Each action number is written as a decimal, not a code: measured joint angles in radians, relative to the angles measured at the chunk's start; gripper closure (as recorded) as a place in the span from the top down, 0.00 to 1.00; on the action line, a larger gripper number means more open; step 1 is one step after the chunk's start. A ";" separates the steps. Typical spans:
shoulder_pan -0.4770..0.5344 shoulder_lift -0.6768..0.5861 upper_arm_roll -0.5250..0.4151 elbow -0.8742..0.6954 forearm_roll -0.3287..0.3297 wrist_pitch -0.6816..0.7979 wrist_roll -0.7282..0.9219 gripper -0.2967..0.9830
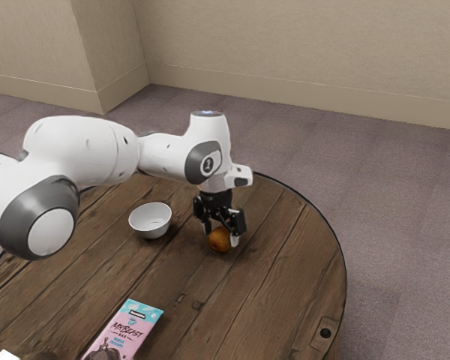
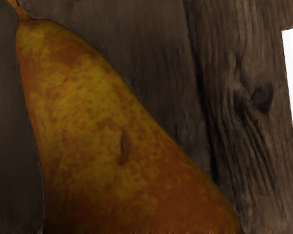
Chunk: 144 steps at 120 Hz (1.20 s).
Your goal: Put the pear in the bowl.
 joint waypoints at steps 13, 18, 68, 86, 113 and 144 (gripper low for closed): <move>0.000 0.006 0.000 -0.011 -0.015 0.016 0.016 0.77; 0.000 0.010 0.000 -0.012 -0.018 0.022 0.021 0.77; 0.000 0.026 0.000 -0.009 -0.023 0.053 0.051 0.62; 0.000 0.019 0.002 -0.008 -0.019 0.051 0.054 0.58; 0.000 -0.103 0.077 -0.003 0.029 0.009 0.046 0.52; 0.004 -0.155 0.270 -0.065 0.071 -0.093 0.037 0.49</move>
